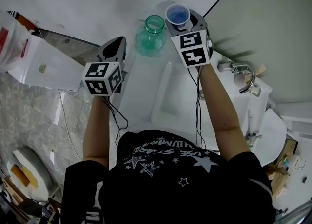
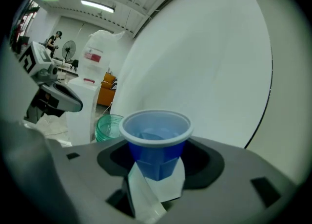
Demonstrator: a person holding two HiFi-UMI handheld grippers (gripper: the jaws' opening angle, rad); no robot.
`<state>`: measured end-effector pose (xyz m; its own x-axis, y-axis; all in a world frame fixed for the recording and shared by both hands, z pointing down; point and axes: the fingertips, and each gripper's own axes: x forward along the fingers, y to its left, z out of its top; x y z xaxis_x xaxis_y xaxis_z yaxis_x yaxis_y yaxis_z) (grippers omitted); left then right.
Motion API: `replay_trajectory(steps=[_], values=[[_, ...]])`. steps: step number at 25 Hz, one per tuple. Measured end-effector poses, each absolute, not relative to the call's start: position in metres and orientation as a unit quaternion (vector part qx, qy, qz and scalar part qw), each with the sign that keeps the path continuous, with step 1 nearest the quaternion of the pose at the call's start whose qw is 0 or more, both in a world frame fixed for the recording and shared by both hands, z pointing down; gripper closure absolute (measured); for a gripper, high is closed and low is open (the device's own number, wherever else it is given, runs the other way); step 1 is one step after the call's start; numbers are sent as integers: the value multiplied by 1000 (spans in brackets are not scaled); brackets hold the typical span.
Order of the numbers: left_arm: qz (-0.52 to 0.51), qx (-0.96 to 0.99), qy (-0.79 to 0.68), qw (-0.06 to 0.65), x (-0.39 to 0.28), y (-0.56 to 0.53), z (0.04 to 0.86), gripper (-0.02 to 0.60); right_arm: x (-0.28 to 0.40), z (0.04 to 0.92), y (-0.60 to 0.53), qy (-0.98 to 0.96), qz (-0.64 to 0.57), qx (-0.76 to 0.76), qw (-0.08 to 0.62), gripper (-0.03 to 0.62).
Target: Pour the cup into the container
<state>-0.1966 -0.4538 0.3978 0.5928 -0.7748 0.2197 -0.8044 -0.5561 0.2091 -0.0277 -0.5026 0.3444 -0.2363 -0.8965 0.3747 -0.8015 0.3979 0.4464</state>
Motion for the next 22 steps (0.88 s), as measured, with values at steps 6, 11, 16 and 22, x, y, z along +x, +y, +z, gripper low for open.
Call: replay_trajectory(steps=[6,11,16,22], values=[[46,881,-447,148,-197,-456,401,571,-34,338,-507,-752,-154,539,347,326],[47,882,-444,151,-196,-456,406,571,-35,341,-509,-738,-175,538,368,326],[47,882,-443,152,-192,-455,407,571,-33,343,-511,-724,-200,531,392,326],[46,883,-441,153,-189,-453,407,571,-35,344,-513,-710,-227,523,412,326]])
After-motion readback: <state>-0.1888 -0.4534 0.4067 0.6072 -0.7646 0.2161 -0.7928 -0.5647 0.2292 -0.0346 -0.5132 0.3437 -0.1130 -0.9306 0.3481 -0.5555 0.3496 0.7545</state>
